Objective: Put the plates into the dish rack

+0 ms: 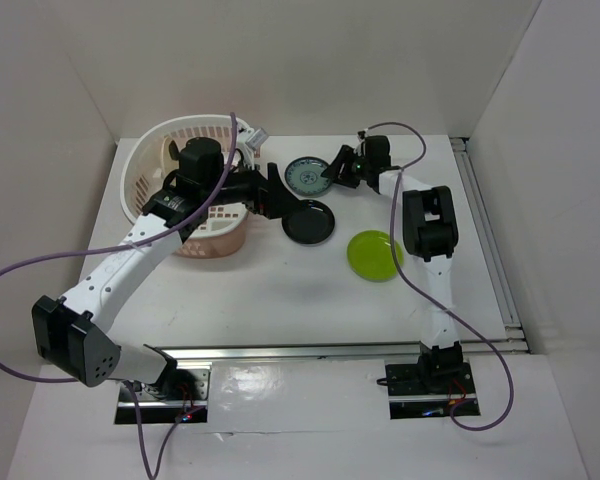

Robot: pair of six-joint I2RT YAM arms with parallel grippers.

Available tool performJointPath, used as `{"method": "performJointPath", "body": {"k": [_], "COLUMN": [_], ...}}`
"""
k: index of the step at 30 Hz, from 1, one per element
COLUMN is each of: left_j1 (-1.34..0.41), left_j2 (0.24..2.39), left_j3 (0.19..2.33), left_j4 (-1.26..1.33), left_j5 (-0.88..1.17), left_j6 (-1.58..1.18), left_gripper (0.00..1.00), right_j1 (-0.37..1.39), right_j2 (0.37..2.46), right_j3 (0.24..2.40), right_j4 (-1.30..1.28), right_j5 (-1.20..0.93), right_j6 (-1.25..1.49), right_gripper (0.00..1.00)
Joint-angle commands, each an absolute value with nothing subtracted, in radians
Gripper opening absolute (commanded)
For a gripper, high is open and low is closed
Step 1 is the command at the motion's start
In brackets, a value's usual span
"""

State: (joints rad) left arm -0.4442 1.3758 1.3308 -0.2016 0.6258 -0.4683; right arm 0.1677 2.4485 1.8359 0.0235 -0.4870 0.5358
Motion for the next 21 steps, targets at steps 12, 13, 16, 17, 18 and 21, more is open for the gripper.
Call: {"method": "performJointPath", "body": {"k": [12,13,16,17,18,21], "left_j1": [-0.445,-0.445,-0.445,-0.445,-0.445,-0.445], "left_j2": [1.35,1.35,1.35,1.35,1.35,1.35], "left_j3": [1.35,1.35,1.35,1.35,1.35,1.35], "left_j4": [-0.173,-0.173,-0.173,-0.173,-0.173,-0.173], "left_j5": [0.629,0.629,0.629,0.629,0.62,0.62], "left_j6": [-0.423,-0.423,-0.423,-0.423,-0.423,-0.413], "left_gripper": [1.0,1.0,1.0,1.0,1.0,1.0], "right_j1": [0.179,0.179,0.161,0.161,0.152,0.152], "right_j2": [2.556,2.556,2.556,2.556,2.543,2.496], "right_j3": [1.809,1.809,1.778,1.752,1.74,1.683], "right_j4": [-0.089,-0.08,-0.051,-0.035,-0.025,0.05], "right_j5": [-0.408,-0.408,-0.417,-0.417,-0.417,-0.426], "right_j6": [0.652,0.652,0.705,0.718,0.729,0.767], "right_gripper": [0.15,0.13,0.0,0.0,0.0,0.0]}}
